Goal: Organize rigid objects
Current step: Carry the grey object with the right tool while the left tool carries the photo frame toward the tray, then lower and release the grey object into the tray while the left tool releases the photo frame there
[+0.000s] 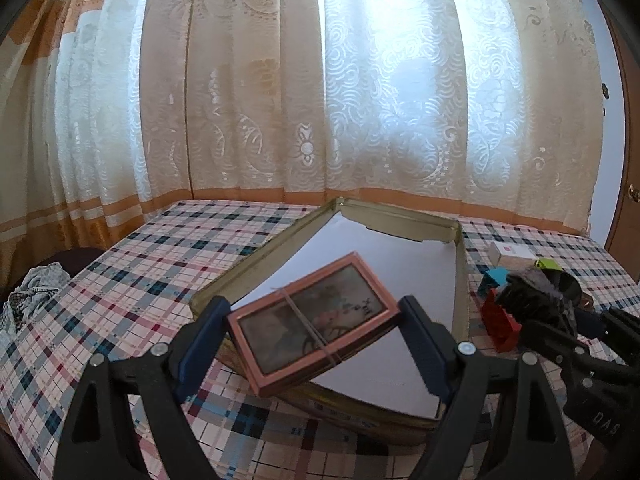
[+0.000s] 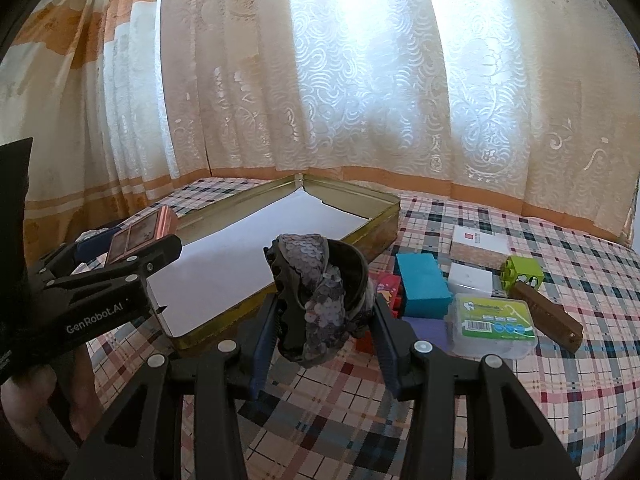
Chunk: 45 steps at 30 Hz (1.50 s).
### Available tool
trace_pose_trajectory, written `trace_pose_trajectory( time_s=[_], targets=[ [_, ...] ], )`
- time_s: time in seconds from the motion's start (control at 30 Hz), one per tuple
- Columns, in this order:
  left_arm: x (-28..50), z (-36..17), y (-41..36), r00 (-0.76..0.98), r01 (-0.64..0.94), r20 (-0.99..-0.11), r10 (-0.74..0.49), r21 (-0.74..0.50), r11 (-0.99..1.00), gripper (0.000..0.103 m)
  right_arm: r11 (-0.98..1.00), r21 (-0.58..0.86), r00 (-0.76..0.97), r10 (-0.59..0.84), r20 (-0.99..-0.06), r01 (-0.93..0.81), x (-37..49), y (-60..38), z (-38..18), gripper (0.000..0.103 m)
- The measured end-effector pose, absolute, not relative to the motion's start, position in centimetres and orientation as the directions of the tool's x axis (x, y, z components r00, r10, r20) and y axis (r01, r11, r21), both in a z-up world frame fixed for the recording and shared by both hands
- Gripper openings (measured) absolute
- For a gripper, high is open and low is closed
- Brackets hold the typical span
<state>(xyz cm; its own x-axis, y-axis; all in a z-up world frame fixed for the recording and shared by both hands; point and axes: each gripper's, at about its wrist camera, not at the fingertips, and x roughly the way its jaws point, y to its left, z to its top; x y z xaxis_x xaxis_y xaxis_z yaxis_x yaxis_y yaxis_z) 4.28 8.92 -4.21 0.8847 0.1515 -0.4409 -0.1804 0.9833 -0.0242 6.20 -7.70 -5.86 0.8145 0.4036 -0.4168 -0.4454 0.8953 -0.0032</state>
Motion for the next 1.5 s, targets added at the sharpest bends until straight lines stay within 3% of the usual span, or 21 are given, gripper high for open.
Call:
trace_pose_trajectory(
  time_s=[0.33,0.77,1.03,1.5],
  targets=[
    [5.0,-4.1,10.1,0.874,-0.177,-0.463,0.146,-0.024,0.984,0.086,0.888,-0.027,0.811,0.407,-0.420,-0.460,6.5,-7.0,-5.5,0.047],
    [5.9,-2.4,11.6,0.861,-0.177,-0.485,0.150,-0.009,0.984,0.086,0.856,0.057,0.741,0.476,-0.474,-0.514,9.2,-6.7,-2.7,0.047],
    [7.8,-1.3,12.0,0.844,-0.142,-0.524,0.116,-0.010,0.990,0.086,0.846,0.003,0.733,0.464,-0.497,-0.534,11.4,-5.3,-1.5,0.047],
    [15.6,-2.0,13.0,0.738,-0.088,-0.671,0.073,0.012,0.996,0.086,0.840,0.006,0.668,0.435,-0.604,-0.542,18.7,-1.4,-2.5,0.047]
  ],
)
